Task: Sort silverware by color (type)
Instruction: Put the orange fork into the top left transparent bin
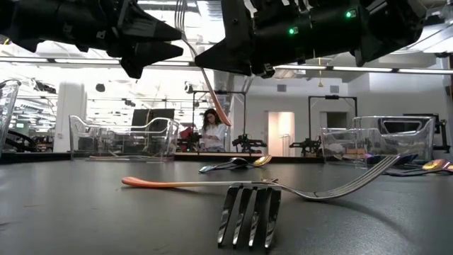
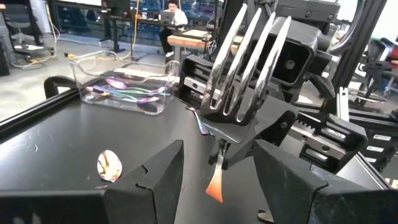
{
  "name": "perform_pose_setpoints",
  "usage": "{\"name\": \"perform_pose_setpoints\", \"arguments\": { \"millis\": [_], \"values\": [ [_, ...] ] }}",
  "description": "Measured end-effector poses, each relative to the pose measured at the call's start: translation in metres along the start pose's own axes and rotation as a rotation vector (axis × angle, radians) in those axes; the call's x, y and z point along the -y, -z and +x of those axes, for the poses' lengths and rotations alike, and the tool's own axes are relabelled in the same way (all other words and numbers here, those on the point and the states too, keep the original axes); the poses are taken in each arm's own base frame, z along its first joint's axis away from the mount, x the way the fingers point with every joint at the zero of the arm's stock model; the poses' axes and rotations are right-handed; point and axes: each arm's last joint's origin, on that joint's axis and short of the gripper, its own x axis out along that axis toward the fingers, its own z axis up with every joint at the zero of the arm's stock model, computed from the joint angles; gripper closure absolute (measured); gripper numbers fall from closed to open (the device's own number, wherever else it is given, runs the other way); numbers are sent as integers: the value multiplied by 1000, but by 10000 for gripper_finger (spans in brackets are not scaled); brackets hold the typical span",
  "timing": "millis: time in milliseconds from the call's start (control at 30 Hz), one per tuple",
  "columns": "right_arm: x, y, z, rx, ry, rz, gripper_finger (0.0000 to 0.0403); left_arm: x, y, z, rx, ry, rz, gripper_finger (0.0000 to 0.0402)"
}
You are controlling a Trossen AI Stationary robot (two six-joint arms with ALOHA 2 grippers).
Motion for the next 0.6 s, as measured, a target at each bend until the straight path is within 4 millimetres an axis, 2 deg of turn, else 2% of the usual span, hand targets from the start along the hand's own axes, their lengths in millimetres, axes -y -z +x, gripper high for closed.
{"name": "perform_pose_setpoints", "arguments": {
  "millis": [400, 500, 600],
  "values": [
    [4, 4, 3, -32, 12, 27, 395, -2, -10, 0, 100, -69, -43, 222],
    [4, 4, 3, -33, 17, 29, 395, -4, -9, 0, 100, -109, -55, 244],
    [4, 4, 3, -33, 22, 31, 394, -6, -9, 1, 99, -119, -57, 294]
  ]
}}
